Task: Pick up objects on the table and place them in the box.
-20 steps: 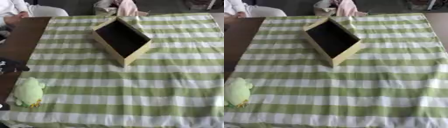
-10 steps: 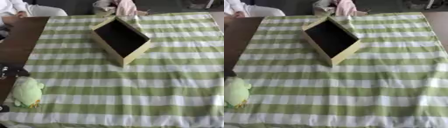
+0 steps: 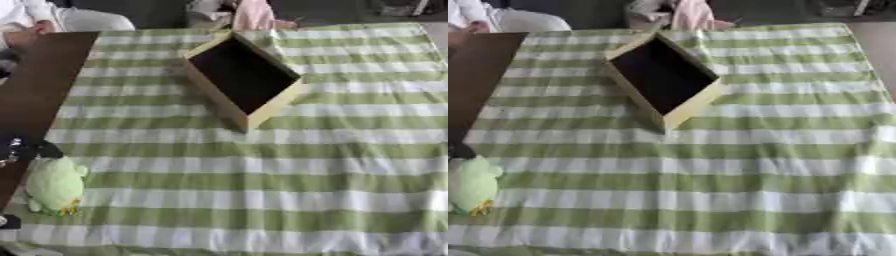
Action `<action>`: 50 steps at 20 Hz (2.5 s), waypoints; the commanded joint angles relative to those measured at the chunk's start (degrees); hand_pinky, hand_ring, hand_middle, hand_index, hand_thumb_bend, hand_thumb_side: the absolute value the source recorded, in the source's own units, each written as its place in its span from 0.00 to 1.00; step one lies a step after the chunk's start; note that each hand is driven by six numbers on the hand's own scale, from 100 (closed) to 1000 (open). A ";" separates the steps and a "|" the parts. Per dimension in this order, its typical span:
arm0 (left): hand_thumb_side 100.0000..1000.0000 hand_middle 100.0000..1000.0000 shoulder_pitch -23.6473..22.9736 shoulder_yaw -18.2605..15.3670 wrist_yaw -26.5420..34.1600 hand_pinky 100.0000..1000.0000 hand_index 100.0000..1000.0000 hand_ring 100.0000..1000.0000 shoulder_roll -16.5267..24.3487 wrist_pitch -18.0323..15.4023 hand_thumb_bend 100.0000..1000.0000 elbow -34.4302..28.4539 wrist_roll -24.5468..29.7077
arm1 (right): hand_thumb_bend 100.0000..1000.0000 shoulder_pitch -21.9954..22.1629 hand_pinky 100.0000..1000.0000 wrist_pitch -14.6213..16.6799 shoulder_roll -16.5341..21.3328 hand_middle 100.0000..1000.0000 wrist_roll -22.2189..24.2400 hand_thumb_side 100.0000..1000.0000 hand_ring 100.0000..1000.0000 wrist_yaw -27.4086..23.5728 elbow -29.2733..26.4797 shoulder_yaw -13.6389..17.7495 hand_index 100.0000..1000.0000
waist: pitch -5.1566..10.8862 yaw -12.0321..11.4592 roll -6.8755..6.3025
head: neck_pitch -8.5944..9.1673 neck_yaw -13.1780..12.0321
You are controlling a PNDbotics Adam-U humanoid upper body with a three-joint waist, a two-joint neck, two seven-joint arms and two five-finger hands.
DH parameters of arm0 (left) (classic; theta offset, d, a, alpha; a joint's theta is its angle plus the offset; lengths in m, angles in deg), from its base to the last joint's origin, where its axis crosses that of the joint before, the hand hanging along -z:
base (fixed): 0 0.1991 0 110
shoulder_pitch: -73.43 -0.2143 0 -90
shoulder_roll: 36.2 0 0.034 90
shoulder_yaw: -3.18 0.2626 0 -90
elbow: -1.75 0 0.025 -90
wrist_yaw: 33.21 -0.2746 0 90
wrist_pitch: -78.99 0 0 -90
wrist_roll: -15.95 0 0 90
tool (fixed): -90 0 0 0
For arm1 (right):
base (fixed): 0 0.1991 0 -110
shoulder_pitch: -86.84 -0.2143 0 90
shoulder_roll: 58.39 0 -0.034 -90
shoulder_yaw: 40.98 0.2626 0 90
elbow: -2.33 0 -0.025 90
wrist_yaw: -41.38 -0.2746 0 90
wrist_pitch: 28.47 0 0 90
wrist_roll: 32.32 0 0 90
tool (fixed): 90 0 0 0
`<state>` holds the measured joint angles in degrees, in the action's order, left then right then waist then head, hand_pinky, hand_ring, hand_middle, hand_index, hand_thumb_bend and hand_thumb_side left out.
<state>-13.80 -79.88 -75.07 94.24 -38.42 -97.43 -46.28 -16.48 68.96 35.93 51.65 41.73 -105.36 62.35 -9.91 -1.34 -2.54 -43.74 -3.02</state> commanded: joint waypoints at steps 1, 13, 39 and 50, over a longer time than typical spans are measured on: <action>0.36 0.86 0.96 0.33 0.29 0.73 1.00 0.84 0.79 -0.37 0.49 0.20 -0.94 | 0.00 -0.74 0.63 -0.13 0.73 0.58 0.08 1.00 0.65 -0.48 -0.53 0.01 0.81 | 0.47 0.17 0.12 | -0.38 -0.43; 0.39 0.80 2.76 1.91 1.10 0.56 0.93 0.68 -0.98 -0.90 0.44 1.46 -0.22 | 0.00 -0.80 0.63 -0.37 0.24 0.57 0.47 1.00 0.64 -0.80 -0.23 -0.04 0.81 | -0.02 0.77 0.19 | -0.38 -0.85; 0.17 0.59 2.04 1.77 -0.39 0.31 0.73 0.47 -1.68 -0.34 0.13 2.57 -2.31 | 0.00 -0.18 0.63 -0.77 -0.44 0.57 0.14 1.00 0.64 -1.51 -0.52 0.47 0.81 | -0.29 0.89 -0.02 | -0.38 -0.92; 0.03 0.48 5.87 -0.62 -0.87 0.16 0.61 0.38 -1.25 0.94 0.13 1.13 -8.94 | 0.00 -0.29 0.63 -0.88 -0.01 0.57 0.00 1.00 0.64 -1.42 -0.77 0.53 0.81 | -0.06 1.01 -0.18 | -0.38 -0.87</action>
<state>-8.62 -79.16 -75.68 91.15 -37.67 -95.41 -54.50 -16.26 68.08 34.59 51.65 40.70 -105.07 62.40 -10.79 -0.38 -2.71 -43.74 -3.89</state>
